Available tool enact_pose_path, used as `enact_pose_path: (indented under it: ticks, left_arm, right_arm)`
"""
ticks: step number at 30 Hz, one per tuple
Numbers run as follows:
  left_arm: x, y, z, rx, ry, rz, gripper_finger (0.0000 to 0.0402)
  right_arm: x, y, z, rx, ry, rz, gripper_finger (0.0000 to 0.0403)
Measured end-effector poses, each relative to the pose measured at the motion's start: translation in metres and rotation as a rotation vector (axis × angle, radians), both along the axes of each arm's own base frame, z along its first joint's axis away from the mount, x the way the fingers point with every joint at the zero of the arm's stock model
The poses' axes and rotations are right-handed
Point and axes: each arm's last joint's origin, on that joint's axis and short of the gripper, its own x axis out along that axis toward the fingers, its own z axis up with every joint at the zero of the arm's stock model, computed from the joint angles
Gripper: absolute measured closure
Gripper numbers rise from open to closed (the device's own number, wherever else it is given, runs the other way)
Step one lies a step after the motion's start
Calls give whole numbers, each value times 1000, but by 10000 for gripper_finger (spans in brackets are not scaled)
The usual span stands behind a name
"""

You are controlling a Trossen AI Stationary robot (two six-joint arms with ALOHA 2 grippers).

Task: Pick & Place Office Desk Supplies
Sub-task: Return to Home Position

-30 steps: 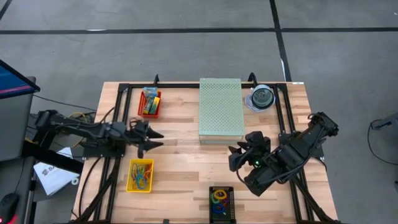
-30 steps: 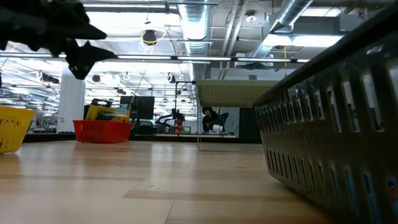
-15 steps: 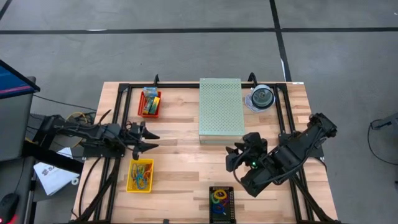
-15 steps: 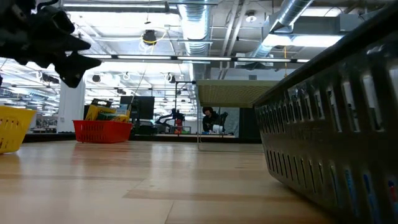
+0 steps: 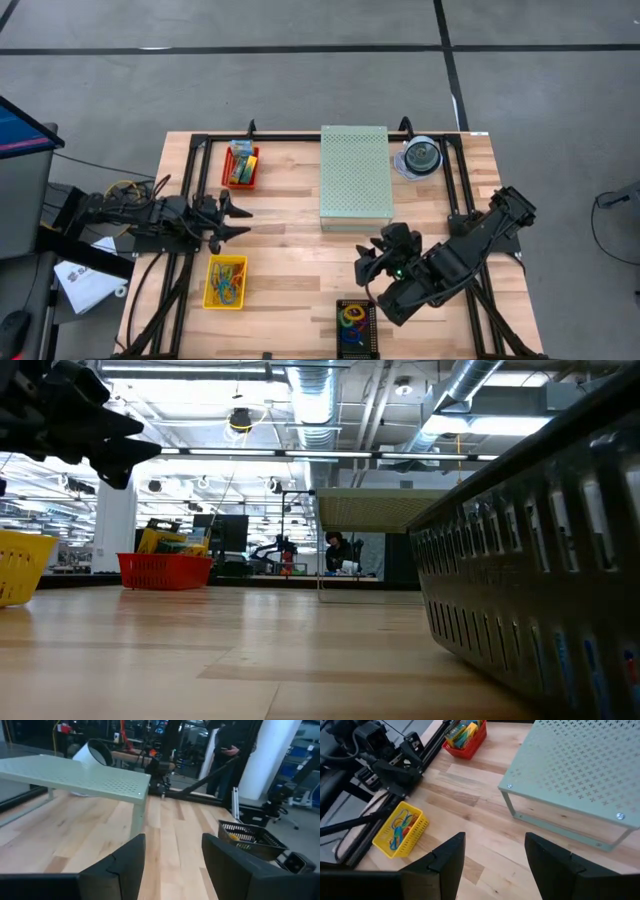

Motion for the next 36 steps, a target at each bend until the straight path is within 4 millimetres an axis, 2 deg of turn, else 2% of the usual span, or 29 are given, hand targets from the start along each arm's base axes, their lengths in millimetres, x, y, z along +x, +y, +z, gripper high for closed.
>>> enact_pose_path:
  ticks: [6, 14, 17, 21, 25, 29, 33, 36]
  left_arm:
    - [0, 0, 0, -1, 0, -49, 211]
    - [-3, 1, 3, 30, -36, -8, 211]
    - [-1, 1, 1, -49, -16, -6, 211]
    - [1, 1, -1, -50, 6, -5, 211]
    - [3, 1, -2, -48, 21, -4, 211]
    - [4, 0, -4, -46, 43, -4, 211]
    - [6, 0, -6, -43, 63, -3, 211]
    - [7, 0, -7, -42, 77, -3, 211]
  right_arm:
    - [-1, 0, 0, -17, 24, 15, 201]
    - [-3, 1, -2, -24, 88, 69, 201]
    - [-2, 1, -1, -65, 114, 105, 201]
    - [3, -8, 0, -185, 173, 158, 201]
    - [14, -25, 0, -311, 287, 235, 201]
    - [35, -42, 3, -416, 360, 356, 201]
    - [61, -55, 11, -480, 345, 565, 201]
    - [79, -60, 19, -487, 257, 805, 201]
